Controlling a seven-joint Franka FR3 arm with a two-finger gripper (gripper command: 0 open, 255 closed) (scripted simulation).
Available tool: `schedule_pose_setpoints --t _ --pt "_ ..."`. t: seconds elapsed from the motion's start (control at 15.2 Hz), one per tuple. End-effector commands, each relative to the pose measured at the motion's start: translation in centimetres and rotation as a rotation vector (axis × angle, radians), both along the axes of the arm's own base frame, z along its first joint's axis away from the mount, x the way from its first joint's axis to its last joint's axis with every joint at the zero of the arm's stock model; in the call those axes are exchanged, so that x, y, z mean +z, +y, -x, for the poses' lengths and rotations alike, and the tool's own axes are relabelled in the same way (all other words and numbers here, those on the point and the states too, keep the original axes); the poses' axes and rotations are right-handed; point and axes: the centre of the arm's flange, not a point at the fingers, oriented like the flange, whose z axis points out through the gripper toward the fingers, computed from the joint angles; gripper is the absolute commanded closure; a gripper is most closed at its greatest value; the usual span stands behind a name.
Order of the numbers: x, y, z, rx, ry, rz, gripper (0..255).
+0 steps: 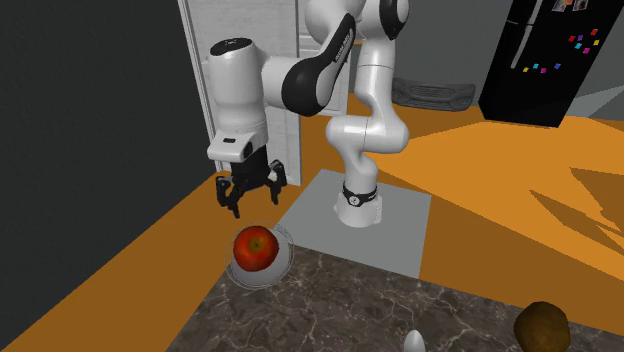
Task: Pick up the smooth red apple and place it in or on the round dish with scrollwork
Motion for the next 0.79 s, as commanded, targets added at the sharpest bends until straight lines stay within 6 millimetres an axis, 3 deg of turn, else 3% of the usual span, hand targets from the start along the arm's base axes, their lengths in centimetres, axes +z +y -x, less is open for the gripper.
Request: schedule_pose_setpoints --t 0.0,0.2,0.73 --pt "1.3 0.0 0.0 0.000 0.000 0.000 0" --pt "5.0 -0.1 0.1 0.000 0.000 0.000 0" --pt "5.0 -0.1 0.1 0.000 0.000 0.000 0"
